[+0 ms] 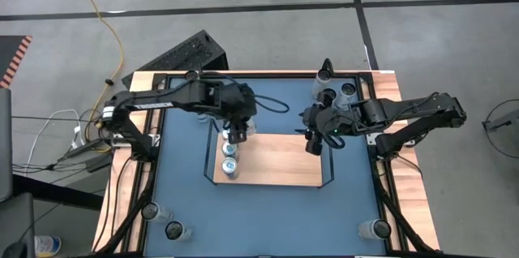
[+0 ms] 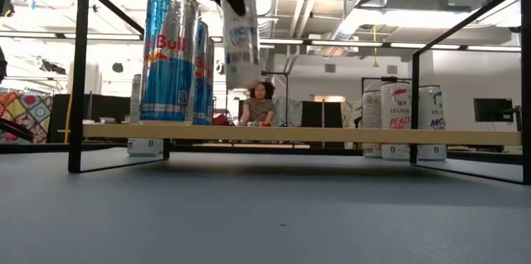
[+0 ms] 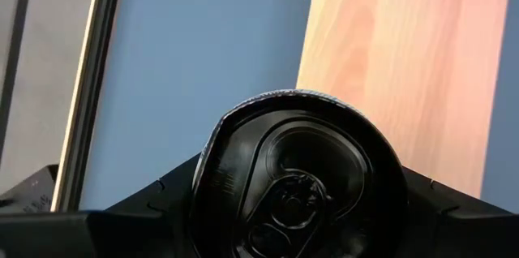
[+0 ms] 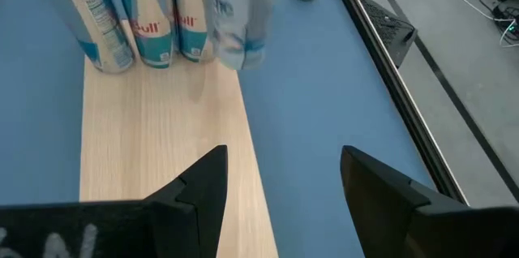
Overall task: Place canned beverage on shelf
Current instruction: Put the left blue soda can on the shelf
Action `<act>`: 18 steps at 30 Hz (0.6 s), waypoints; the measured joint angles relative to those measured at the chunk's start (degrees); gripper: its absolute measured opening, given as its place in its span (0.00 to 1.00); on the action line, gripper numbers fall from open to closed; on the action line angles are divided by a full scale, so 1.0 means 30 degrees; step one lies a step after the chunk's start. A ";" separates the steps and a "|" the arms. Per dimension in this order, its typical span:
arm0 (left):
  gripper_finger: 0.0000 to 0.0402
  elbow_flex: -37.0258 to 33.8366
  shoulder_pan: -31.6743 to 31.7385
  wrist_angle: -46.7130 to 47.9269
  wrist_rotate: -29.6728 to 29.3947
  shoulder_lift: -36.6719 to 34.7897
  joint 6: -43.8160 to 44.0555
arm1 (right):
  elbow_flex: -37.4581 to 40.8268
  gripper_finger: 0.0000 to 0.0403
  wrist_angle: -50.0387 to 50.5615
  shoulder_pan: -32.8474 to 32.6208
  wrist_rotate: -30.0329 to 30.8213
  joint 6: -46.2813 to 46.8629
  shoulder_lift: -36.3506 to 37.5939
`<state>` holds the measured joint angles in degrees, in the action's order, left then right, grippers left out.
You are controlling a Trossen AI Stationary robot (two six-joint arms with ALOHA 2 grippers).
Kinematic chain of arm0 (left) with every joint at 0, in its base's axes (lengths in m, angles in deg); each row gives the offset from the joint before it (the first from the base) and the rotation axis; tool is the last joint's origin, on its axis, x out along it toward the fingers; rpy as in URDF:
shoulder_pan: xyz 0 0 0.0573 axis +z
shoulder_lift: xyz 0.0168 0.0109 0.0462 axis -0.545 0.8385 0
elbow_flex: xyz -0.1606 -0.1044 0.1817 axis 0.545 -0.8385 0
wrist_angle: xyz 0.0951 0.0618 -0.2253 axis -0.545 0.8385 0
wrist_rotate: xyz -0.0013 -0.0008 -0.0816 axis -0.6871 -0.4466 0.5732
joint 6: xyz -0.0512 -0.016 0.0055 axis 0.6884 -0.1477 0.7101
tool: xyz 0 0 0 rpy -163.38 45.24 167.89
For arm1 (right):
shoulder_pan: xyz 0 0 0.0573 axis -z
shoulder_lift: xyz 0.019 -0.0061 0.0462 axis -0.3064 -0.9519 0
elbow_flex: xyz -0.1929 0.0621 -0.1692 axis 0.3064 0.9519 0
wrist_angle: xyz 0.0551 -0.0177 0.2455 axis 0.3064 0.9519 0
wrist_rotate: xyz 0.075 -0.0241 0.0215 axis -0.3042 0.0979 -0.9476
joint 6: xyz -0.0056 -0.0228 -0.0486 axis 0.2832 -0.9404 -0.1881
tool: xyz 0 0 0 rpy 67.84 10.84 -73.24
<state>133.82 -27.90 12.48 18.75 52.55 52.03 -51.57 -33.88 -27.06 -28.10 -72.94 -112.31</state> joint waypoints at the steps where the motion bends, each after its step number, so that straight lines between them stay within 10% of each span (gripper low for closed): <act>1: 0.60 0.0000 0.0001 -0.0033 -0.0006 0.0116 0.0066 | 0.0000 0.54 0.0035 -0.0039 -0.0004 0.0000 0.0000; 18: 0.60 0.0000 -0.0138 -0.0555 0.0666 0.0541 0.0919 | 0.0000 0.54 0.0545 -0.0188 -0.0029 -0.0036 0.0000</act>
<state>133.82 -28.31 10.82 20.75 54.17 54.78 -51.57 -32.24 -27.62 -28.18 -73.05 -112.31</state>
